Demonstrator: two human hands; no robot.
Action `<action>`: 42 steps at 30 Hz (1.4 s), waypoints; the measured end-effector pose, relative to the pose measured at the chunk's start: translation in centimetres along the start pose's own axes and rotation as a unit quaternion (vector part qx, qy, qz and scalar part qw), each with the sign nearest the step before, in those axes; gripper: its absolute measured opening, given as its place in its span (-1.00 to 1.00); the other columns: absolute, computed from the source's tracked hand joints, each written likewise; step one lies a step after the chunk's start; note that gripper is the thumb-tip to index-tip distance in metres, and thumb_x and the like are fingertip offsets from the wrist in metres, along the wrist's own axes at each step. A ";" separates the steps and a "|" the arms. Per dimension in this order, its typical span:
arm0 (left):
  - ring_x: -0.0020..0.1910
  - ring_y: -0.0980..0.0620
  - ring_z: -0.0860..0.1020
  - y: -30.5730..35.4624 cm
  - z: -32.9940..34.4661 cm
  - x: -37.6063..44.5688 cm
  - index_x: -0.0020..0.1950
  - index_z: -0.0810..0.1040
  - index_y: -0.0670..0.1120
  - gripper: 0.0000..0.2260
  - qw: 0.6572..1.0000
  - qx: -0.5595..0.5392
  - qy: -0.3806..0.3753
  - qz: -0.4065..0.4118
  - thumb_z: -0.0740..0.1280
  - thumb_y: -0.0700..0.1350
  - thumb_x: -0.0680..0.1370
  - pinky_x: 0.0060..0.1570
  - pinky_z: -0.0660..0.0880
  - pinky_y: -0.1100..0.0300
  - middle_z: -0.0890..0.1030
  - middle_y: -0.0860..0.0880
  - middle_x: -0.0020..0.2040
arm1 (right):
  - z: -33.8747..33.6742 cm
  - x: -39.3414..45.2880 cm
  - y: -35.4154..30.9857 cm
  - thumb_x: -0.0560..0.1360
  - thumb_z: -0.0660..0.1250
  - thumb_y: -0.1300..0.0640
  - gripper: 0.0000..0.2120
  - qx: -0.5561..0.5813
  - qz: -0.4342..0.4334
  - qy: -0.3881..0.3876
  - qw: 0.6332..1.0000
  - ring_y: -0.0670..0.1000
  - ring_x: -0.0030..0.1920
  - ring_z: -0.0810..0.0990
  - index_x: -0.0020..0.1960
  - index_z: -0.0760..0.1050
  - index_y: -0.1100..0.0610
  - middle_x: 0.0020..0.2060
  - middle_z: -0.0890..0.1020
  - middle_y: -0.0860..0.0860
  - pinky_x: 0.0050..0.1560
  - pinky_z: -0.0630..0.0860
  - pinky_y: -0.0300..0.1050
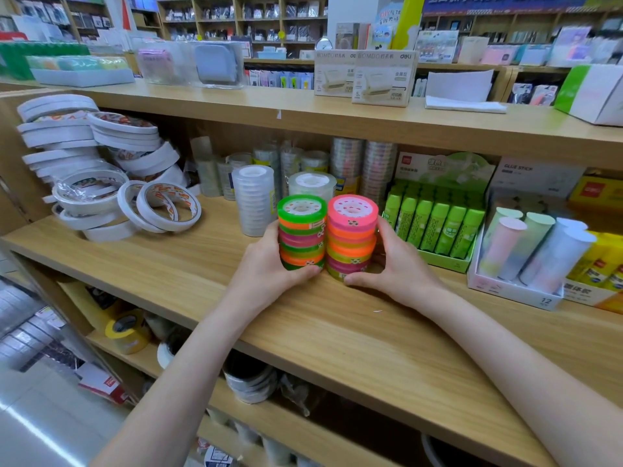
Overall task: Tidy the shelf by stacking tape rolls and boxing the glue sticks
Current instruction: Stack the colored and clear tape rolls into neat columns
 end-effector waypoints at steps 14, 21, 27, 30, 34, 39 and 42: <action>0.26 0.12 0.46 -2.0 -1.1 0.6 0.40 0.21 0.01 -0.11 0.980 -0.108 -0.160 -0.038 0.59 -0.03 0.17 0.28 0.40 0.09 0.47 0.02 0.29 | -0.1 0.5 0.8 0.31 0.52 0.20 -0.02 0.078 0.001 -0.083 0.994 -0.15 0.28 0.36 0.48 -0.07 -0.03 0.25 0.32 -0.17 0.28 0.31 -0.26; 0.11 0.14 0.51 -1.4 -0.9 0.7 0.27 0.29 0.13 -0.28 0.990 -0.071 -0.115 -0.031 0.58 -0.09 0.23 0.11 0.48 0.22 0.50 0.14 0.14 | -0.1 0.7 1.1 0.31 0.51 0.24 -0.03 0.094 -0.001 -0.079 0.992 -0.13 0.29 0.38 0.48 -0.04 -0.05 0.27 0.35 -0.15 0.31 0.33 -0.22; 0.11 0.15 0.47 -0.4 -0.7 0.2 0.41 0.22 0.04 -0.19 0.996 -0.023 -0.081 -0.037 0.57 -0.07 0.27 0.08 0.40 0.30 0.43 0.18 0.13 | -0.1 0.5 0.7 0.29 0.54 0.18 0.02 0.054 0.015 -0.044 0.997 -0.06 0.33 0.36 0.49 -0.09 -0.05 0.36 0.34 -0.05 0.33 0.32 -0.14; 0.21 0.03 0.44 -0.1 0.1 -0.8 0.47 0.14 -0.03 -0.07 0.999 0.027 -0.013 -0.036 0.59 -0.02 0.24 0.20 0.38 0.17 0.43 0.03 0.24 | -0.3 0.3 0.2 0.26 0.56 0.12 0.05 -0.005 0.023 -0.005 1.000 -0.01 0.26 0.43 0.49 -0.09 -0.03 0.35 0.38 -0.02 0.16 0.33 -0.24; 0.26 -0.09 0.39 0.3 1.0 -1.3 0.47 0.12 -0.08 -0.05 0.996 0.070 0.038 -0.038 0.58 0.01 0.23 0.17 0.31 0.21 0.42 -0.12 0.29 | -0.3 0.3 0.0 0.24 0.57 0.06 0.02 -0.016 0.041 0.011 0.999 -0.01 0.11 0.50 0.48 -0.01 -0.03 0.27 0.47 0.01 0.03 0.36 -0.23; 0.21 -0.10 0.47 1.1 0.9 -1.3 0.49 0.08 -0.12 -0.10 0.994 0.088 0.063 -0.005 0.54 -0.07 0.31 -0.12 0.21 0.39 0.51 -0.09 0.25 | -0.4 0.0 -0.2 0.23 0.57 0.05 -0.02 -0.005 0.056 0.018 0.998 -0.02 0.02 0.52 0.47 0.05 -0.02 0.21 0.51 0.02 0.04 0.44 -0.15; 0.19 -0.11 0.49 1.3 1.0 -1.4 0.50 0.08 -0.12 -0.13 0.995 0.083 0.052 0.001 0.53 -0.11 0.33 -0.13 0.21 0.42 0.53 -0.10 0.24 | -0.6 -0.1 -0.2 0.24 0.57 0.07 -0.04 0.006 0.062 0.013 0.998 -0.02 0.03 0.53 0.46 0.06 -0.03 0.20 0.52 0.04 0.07 0.46 -0.13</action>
Point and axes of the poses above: each hand's wrist, its own x-axis towards the middle knuckle, its own z-axis out of the palm, y = z × x, the point moved 2 cm from there along x, towards the middle knuckle
